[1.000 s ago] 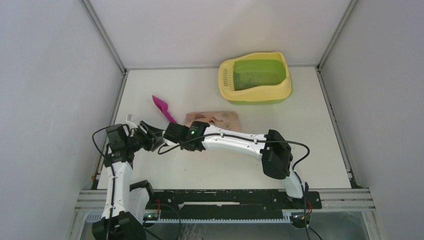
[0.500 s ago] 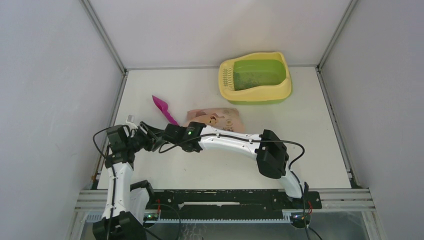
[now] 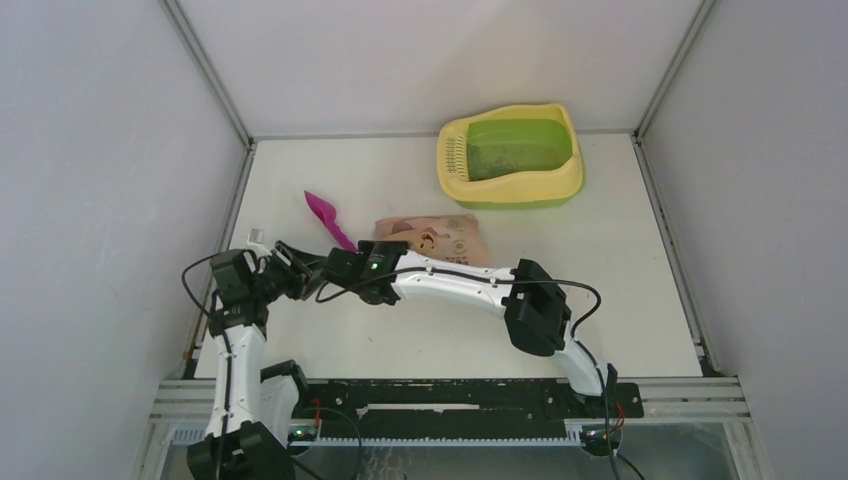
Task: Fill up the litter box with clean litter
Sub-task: Clamp the cat litter bag at the center of the board.
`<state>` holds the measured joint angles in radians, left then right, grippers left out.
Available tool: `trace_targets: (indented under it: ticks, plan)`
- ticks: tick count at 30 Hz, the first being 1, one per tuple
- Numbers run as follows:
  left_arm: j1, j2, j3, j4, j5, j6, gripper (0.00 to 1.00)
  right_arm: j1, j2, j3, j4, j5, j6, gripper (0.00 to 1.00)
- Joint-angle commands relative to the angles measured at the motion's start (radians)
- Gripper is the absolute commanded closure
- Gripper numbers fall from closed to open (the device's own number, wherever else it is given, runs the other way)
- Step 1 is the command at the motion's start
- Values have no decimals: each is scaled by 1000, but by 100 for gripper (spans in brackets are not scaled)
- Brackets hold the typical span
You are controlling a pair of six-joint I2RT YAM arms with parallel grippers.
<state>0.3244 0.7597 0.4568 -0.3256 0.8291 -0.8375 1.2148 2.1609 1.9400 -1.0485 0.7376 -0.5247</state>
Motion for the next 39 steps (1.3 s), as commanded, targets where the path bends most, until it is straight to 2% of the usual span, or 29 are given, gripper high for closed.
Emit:
trace_targets:
  ticks: [1,5,8,11,13,16,17,19,22,28,31,34,39]
  plan:
    - [-2,-9,-13,28,65,-8,44,-9,5,96,77,48,46,30]
    - [-3,-18,-13,24,57,-14,44,-26,-26,170,58,13,138,27]
    - [-3,-33,-6,15,42,-20,44,-59,-124,153,15,-132,266,26]
    - [-3,-39,6,-7,22,-19,44,-110,-287,-29,55,-343,309,27]
    - [-2,-42,19,-27,3,-16,43,-137,-400,-190,132,-411,310,27]
    - [-3,-42,43,-64,-26,-3,13,-172,-519,-385,213,-460,311,28]
    - [-3,-41,48,-69,-34,-2,6,-176,-547,-440,232,-453,309,29]
    - [-4,-35,62,-85,-53,7,1,-180,-588,-528,257,-427,319,28]
    - [-4,-13,93,-122,-82,36,0,-214,-603,-584,234,-433,422,28]
    - [-2,-8,102,-149,-123,60,0,-359,-605,-700,264,-525,796,29]
    - [-5,-11,95,-154,-132,65,0,-413,-667,-802,350,-583,898,23]
    - [-4,-16,90,-158,-137,66,0,-507,-742,-918,470,-721,969,11]
    - [-7,-27,89,-162,-141,64,0,-618,-809,-1055,615,-856,989,7]
